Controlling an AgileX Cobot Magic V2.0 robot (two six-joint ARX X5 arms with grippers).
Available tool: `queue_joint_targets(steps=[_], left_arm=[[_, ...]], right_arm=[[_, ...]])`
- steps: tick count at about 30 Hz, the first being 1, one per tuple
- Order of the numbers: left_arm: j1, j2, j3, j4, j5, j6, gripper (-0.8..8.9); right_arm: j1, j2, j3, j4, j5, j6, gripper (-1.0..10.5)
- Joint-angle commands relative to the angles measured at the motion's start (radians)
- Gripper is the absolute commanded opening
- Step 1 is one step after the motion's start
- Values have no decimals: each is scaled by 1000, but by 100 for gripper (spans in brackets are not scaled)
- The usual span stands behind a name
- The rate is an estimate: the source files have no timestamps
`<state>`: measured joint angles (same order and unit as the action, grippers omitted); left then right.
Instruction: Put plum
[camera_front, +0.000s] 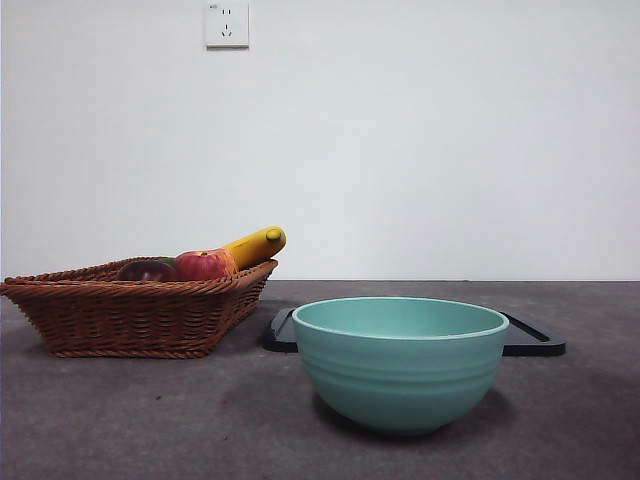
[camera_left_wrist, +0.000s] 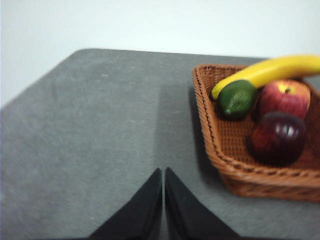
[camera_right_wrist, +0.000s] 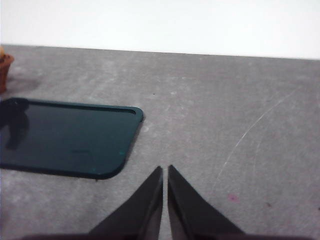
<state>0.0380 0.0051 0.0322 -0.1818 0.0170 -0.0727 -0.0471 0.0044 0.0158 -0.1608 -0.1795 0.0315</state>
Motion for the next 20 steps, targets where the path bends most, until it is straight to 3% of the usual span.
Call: queue_joint_targets(steps=[1,13,20], left_arm=[[2,-2,-20,-5,-2,-114,6],[1,-2,2,-22,17,-304,7],[1,5,93,-89,43,-315,8]], right_arm=[[-2,0,-3,-9,2,79,8],[-2,0,3,-13,20,220,8],[-2,0,73,-37,20,250,8]])
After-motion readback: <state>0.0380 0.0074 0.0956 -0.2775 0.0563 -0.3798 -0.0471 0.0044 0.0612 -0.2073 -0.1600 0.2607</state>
